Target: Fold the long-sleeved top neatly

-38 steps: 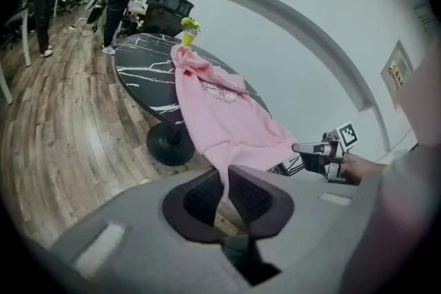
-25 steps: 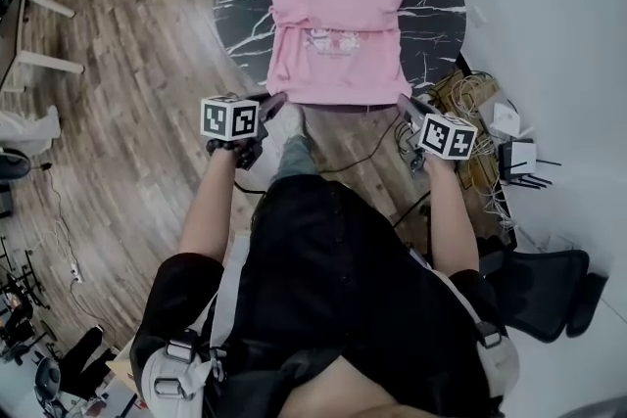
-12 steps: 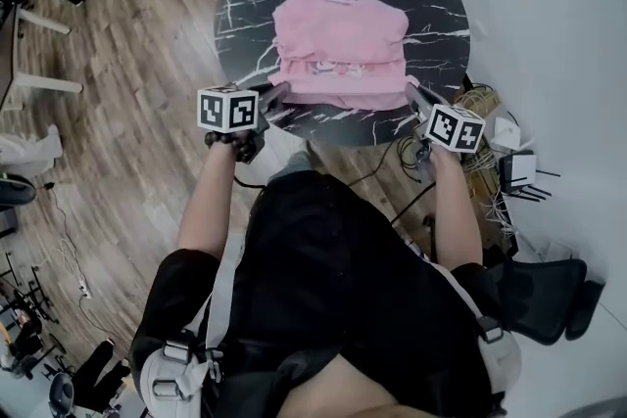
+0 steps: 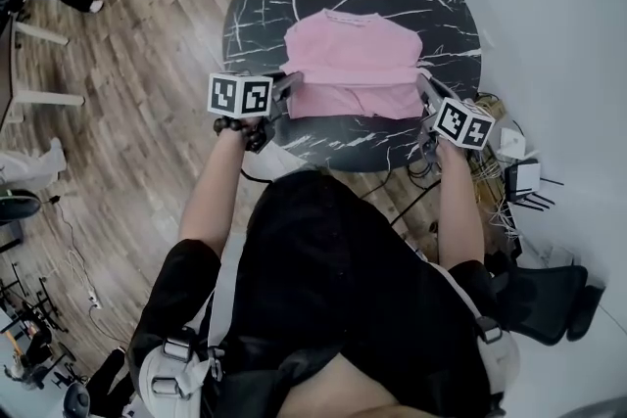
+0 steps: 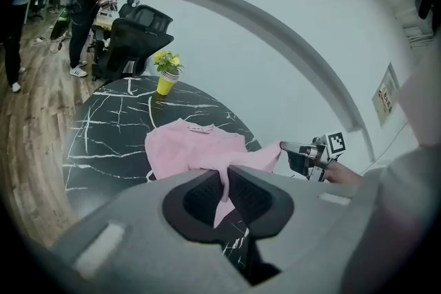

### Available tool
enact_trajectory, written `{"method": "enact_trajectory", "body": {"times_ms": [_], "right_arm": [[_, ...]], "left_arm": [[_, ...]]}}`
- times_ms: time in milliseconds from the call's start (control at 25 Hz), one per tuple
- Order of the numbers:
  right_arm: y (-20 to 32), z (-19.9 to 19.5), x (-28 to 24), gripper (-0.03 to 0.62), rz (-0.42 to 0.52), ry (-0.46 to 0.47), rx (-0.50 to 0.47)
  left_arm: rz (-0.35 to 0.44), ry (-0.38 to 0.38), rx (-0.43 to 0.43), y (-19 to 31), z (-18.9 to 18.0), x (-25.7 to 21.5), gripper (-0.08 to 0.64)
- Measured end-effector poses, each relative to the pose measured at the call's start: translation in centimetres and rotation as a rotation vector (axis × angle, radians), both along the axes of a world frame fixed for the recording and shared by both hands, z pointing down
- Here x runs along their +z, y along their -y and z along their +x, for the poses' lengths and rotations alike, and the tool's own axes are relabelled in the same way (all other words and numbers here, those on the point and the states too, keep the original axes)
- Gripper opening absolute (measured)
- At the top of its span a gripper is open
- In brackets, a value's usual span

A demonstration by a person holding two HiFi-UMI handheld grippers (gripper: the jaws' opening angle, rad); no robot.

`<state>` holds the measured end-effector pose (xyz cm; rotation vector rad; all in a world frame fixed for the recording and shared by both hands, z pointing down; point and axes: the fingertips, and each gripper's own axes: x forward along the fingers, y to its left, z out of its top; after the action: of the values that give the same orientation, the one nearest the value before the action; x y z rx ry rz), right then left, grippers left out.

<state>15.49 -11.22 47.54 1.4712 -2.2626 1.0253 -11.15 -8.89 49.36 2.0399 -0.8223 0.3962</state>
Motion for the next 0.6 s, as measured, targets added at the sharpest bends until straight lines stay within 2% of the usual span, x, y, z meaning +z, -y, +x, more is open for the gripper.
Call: {"method": "enact_trajectory", "body": {"times_ms": [600], "right_arm": [[8.3, -0.4, 0.6, 0.021, 0.020, -0.076, 0.082]], "left_arm": [[-0.013, 0.000, 0.078, 8.8, -0.3, 0.8, 0.034]]}}
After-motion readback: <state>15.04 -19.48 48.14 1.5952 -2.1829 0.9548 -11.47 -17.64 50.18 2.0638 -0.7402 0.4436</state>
